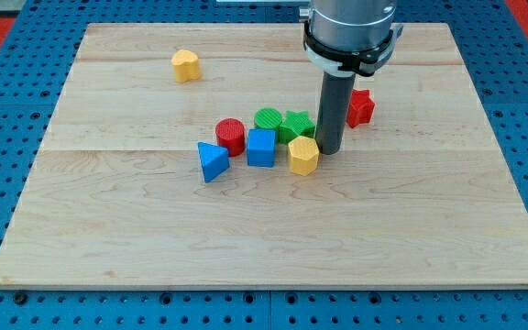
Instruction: Place red star below the blue cube
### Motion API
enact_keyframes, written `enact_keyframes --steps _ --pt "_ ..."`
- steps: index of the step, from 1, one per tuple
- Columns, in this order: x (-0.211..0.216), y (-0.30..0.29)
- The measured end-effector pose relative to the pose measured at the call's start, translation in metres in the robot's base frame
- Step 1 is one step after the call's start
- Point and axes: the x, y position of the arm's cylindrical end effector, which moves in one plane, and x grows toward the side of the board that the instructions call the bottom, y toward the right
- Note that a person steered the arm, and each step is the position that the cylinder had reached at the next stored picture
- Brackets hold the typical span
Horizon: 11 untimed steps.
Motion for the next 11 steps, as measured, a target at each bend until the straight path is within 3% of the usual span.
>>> enact_keyframes --steps 1,3,4,5,6,7,8,9,10,11 --pt "-0.025 0.028" --pt "-0.082 -0.024" --pt "-0.114 0.007" --pt "-0.106 0.084" --pt "-0.053 0.065" --pt "-0.038 0.047" --pt "-0.082 0.081" --pt "-0.144 0.02" --pt "-0.093 -0.016" --pt "-0.064 0.008"
